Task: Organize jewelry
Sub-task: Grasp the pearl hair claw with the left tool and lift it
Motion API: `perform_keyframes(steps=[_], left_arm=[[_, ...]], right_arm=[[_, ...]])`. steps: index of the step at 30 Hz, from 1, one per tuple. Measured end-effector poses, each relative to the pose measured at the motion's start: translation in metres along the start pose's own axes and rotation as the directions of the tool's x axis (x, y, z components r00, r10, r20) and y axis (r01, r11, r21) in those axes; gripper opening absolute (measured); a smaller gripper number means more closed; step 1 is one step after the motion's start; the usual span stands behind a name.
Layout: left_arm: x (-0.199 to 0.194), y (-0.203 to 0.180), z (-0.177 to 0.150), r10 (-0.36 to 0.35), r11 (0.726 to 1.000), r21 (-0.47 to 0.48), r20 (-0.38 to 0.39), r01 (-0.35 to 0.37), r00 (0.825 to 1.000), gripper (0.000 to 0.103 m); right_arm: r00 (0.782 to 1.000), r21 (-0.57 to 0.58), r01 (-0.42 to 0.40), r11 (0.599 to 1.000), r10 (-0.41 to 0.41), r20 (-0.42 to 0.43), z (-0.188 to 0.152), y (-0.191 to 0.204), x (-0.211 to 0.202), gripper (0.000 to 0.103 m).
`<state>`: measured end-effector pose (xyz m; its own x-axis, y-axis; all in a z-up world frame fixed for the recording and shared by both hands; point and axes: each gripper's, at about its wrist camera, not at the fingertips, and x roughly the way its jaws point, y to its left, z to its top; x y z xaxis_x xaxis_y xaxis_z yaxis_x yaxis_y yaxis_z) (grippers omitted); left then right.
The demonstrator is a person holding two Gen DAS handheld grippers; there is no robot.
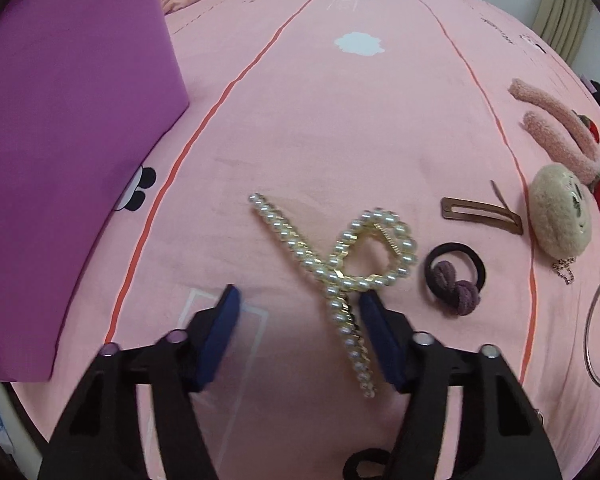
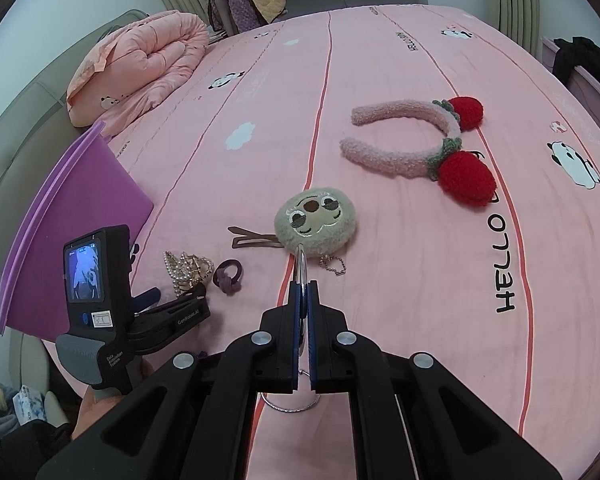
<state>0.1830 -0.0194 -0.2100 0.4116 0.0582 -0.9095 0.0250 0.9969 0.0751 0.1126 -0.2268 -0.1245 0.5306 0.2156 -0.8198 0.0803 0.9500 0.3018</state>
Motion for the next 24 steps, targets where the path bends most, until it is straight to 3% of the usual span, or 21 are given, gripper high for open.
perform_keyframes(steps=[1,2,13,24], left_arm=[[-0.002,-0.002,-0.001,-0.005,1.0,0.009,0.003,0.005,1.0,0.017],[-0.004,-0.004,-0.002,0.002,1.0,0.011,0.001,-0.002,1.0,0.014],[-0.04,0.016,-0.012,-0.067,0.997,-0.039,0.028,0.068,0.997,0.008],[-0.127,0.061,-0.01,-0.058,0.991,-0.105,0.173,0.077,0.983,0.008]], right_arm=[[1.0,0.0,-0.001,1.0,0.001,0.003,0.0,0.0,-0.001,0.003],[1.0,0.0,-0.003,1.0,0.003,0.005,0.0,0.0,-0.002,0.003],[0.999,-0.012,-0.023,1.0,0.023,0.041,0.004,0.01,-0.02,0.003],[0.991,-0.059,-0.07,0.996,0.076,0.106,0.013,0.042,-0.054,0.003]])
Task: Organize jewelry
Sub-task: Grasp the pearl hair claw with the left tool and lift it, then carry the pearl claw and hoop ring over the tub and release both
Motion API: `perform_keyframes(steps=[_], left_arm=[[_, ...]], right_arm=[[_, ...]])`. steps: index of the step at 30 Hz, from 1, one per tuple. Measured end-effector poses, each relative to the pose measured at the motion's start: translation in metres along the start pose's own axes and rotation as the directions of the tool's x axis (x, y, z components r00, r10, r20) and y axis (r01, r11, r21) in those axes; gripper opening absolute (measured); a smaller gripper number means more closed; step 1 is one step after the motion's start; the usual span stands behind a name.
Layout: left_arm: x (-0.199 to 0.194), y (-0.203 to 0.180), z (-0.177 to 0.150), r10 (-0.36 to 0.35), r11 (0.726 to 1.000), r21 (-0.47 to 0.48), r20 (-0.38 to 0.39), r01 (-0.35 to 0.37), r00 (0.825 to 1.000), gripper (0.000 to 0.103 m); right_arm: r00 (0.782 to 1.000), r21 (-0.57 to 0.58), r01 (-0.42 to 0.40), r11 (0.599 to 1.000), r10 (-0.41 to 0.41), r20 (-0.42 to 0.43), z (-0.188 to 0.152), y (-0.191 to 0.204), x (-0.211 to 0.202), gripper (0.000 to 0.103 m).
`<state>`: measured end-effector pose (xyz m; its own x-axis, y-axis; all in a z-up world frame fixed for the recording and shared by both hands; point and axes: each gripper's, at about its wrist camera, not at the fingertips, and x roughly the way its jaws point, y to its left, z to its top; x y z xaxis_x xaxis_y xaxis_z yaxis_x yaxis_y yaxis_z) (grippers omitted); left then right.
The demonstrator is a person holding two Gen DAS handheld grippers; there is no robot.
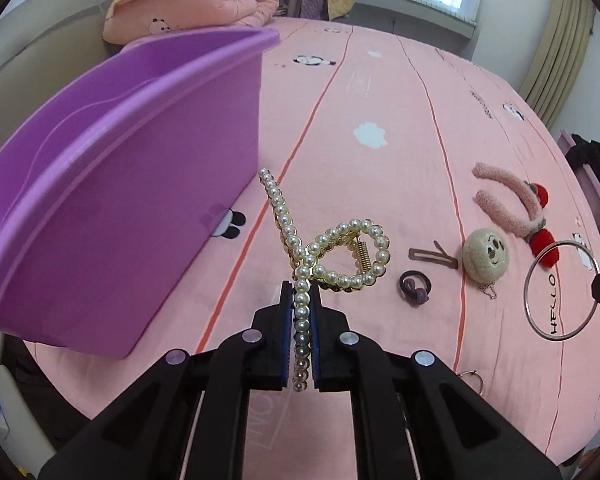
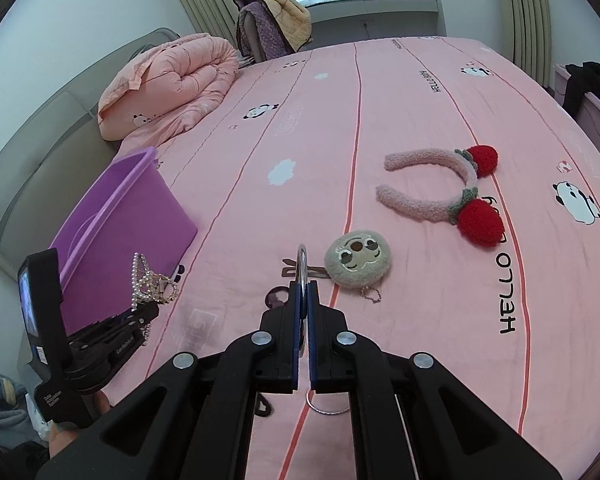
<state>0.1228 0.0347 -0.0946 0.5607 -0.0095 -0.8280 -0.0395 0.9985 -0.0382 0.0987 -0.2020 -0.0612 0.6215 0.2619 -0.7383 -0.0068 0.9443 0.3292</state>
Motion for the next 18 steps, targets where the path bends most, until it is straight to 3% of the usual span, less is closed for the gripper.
perform_keyframes(steps=[11,18], left_arm=[[-0.095,0.048,0.038,0.0,0.999,-0.035,0.17,0.006,0.985,0.008],[-0.123,0.111,0.058,0.075,0.994,-0.088,0.221,-0.057,0.972,0.008]], right_arm=[[0.983,-0.125,-0.128,0.984,0.142,0.117,0.044,0.083,-0.032,0.003],[0.956,-0.249,-0.224,0.942,0.262,0.134,0.075,0.165,-0.03,0.003]])
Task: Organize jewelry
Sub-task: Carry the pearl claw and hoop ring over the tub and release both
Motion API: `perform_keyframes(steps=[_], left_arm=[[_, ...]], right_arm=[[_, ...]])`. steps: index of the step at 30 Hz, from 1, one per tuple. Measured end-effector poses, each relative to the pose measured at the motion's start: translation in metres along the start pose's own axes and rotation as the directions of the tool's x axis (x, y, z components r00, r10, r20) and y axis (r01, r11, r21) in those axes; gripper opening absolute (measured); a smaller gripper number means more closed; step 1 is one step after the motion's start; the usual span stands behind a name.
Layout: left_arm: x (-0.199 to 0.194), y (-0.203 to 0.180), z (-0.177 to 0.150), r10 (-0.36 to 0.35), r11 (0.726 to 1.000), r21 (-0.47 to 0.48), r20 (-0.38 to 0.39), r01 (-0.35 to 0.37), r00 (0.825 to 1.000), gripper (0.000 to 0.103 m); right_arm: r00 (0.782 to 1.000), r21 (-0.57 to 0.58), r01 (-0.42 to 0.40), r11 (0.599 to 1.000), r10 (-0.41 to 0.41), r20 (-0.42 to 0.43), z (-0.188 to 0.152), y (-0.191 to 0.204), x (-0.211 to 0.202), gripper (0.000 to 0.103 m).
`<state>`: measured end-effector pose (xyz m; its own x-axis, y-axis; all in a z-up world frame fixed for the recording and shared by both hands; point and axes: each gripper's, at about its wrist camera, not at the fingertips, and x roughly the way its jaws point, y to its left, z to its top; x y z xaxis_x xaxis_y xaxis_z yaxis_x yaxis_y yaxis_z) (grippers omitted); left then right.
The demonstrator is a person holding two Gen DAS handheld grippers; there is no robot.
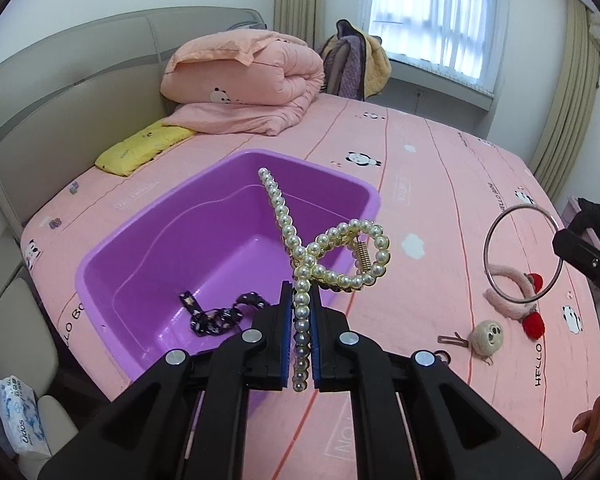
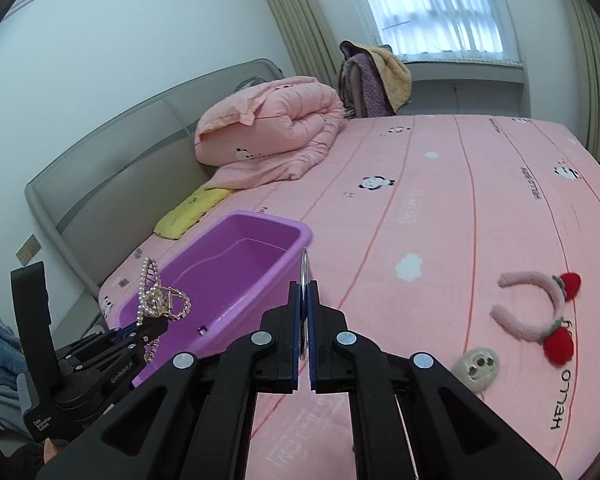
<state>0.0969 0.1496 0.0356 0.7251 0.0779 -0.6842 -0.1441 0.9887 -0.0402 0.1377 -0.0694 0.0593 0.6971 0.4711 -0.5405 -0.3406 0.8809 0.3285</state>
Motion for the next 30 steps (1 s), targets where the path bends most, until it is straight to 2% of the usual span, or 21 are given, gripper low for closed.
perform_keyframes(steps=[7,12,16,21,30], left_arm=[[0.025,0.062,0.007,0.087,0.995,-0.041,-0.054,-0.089,0.995,0.008],[0.053,0.096,0.006,0.099,0.991,-0.081,-0.117,-0.109,0.988,0.008],[0.072,0.105,0.002,0.096,0.989,-0.094,-0.158,-0.111,0.983,0.008],[0.096,0.107,-0.005,0.097,0.989,-0.088,-0.222,-0.119,0.97,0.008],[0.118,0.11,-0.01,0.104,0.986,-0.092,-0.287,-0.136,0.952,0.008]], right_arm=[[0.992,-0.06,-0.101,0.993,0.095,-0.087,0.015,0.058,0.07,0.003],[0.977,-0.088,-0.135,0.987,0.118,-0.177,0.015,0.09,0.123,0.003],[0.965,-0.115,-0.125,0.985,0.094,-0.246,0.01,0.107,0.163,0.003],[0.948,-0.122,-0.093,0.988,0.05,-0.316,0.0,0.109,0.201,0.003],[0.933,-0.128,-0.046,0.991,-0.003,-0.36,-0.01,0.101,0.228,0.003]])
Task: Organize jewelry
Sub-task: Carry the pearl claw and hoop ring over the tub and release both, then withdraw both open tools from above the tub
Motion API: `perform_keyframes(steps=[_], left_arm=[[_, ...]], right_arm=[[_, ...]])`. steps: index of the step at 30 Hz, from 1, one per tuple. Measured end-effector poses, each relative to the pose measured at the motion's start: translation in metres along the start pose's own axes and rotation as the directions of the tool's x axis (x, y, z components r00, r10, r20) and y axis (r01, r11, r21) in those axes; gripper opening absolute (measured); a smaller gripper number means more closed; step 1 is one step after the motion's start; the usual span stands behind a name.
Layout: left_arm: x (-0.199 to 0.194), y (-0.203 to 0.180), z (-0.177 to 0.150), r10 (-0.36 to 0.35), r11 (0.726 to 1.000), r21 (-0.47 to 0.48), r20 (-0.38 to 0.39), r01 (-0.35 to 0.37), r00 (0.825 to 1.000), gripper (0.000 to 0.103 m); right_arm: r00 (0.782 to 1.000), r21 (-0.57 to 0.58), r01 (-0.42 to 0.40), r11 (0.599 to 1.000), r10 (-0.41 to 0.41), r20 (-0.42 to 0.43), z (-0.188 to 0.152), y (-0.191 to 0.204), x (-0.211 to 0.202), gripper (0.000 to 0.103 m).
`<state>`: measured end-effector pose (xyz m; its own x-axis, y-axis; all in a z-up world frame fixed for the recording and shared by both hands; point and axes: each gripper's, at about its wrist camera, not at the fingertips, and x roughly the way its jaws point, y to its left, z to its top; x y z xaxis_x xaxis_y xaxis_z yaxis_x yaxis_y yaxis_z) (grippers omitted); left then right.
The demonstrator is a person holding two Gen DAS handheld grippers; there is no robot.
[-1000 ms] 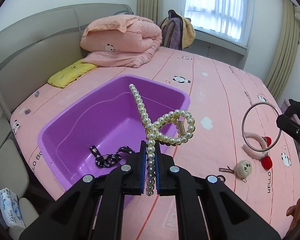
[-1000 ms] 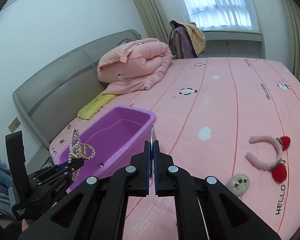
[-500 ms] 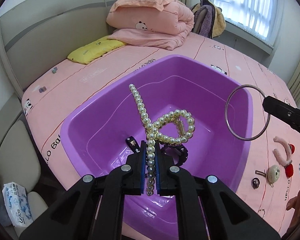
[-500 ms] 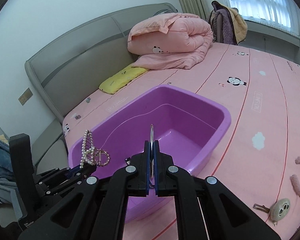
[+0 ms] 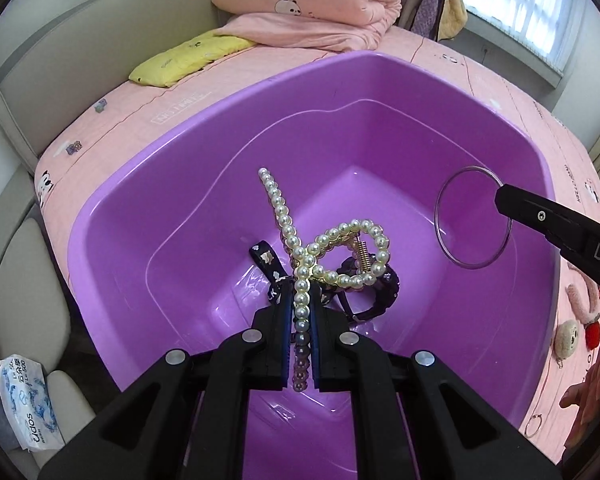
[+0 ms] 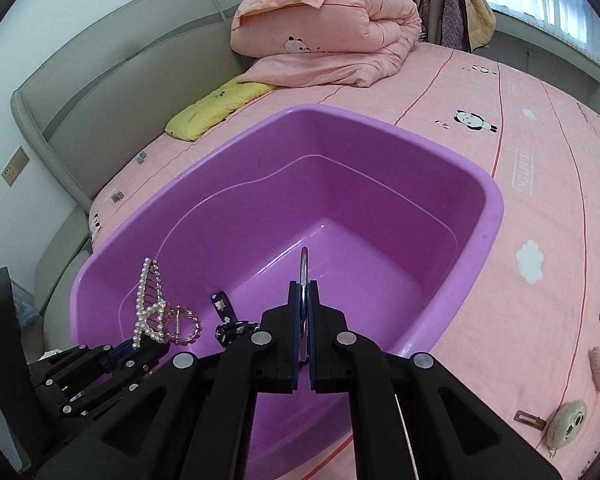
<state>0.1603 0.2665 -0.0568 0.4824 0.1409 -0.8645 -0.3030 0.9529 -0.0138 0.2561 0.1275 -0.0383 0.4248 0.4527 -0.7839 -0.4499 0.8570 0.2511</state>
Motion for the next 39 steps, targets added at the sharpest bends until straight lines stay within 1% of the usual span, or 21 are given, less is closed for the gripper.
perform_keyframes(steps=[5,9,11,12,13,14,15,17,20,29,31,35,39], left_arm=[[0.002,-0.001,0.001,-0.003,1.0,-0.008,-0.014,0.003,1.0,0.008],[0.004,-0.002,0.001,0.017,1.0,0.003,-0.025,-0.017,1.0,0.009],[0.003,-0.003,0.002,0.016,1.0,0.005,-0.024,-0.016,1.0,0.014],[0.001,-0.004,0.003,0.019,1.0,0.01,-0.017,-0.018,1.0,0.028],[-0.003,-0.006,0.003,0.024,0.999,0.022,0.003,-0.024,1.0,0.052],[-0.008,-0.007,0.002,0.051,0.998,0.029,0.03,-0.052,0.998,0.07],[-0.014,-0.006,0.002,0.07,0.997,0.023,0.064,-0.072,0.995,0.089],[-0.022,-0.005,0.001,0.063,0.998,0.018,0.107,-0.065,0.992,0.089],[-0.022,-0.002,0.002,0.057,0.998,0.008,0.092,-0.058,0.994,0.089],[-0.032,0.006,-0.002,0.061,0.998,-0.025,0.102,-0.059,0.993,0.089],[-0.035,0.007,-0.004,0.065,0.998,-0.026,0.106,-0.063,0.992,0.089],[-0.042,0.006,-0.008,0.065,0.998,-0.03,0.116,-0.062,0.991,0.089],[-0.046,0.003,-0.014,0.064,0.998,-0.025,0.12,-0.062,0.991,0.089]], right_arm=[[1.0,-0.001,0.024,1.0,-0.024,-0.015,0.001,-0.003,0.009,0.003],[0.999,0.007,0.034,0.999,-0.034,-0.03,0.001,-0.006,0.012,0.004],[0.999,0.014,0.031,0.999,-0.031,-0.026,0.001,-0.008,0.009,0.017],[0.999,0.019,0.031,0.999,-0.031,-0.01,0.002,-0.008,0.006,0.039],[1.0,0.023,0.024,0.999,-0.024,0.008,0.003,-0.008,0.003,0.062],[0.999,0.033,0.033,0.999,-0.034,0.018,0.003,-0.009,0.0,0.069],[0.999,0.038,0.038,0.999,-0.039,0.027,0.003,-0.009,-0.002,0.072],[0.998,0.03,0.053,0.998,-0.053,0.027,0.004,-0.009,-0.003,0.072],[0.998,0.017,0.064,0.998,-0.064,0.021,0.003,-0.008,-0.003,0.072],[0.999,0.017,0.051,0.999,-0.051,0.013,0.003,-0.007,-0.01,0.072],[0.999,0.013,0.045,0.999,-0.045,0.018,0.001,-0.005,-0.013,0.072],[0.998,-0.007,0.058,0.998,-0.057,0.032,-0.005,-0.001,-0.02,0.072],[0.997,-0.001,0.062,0.998,-0.062,0.04,-0.012,-0.004,-0.029,0.072]])
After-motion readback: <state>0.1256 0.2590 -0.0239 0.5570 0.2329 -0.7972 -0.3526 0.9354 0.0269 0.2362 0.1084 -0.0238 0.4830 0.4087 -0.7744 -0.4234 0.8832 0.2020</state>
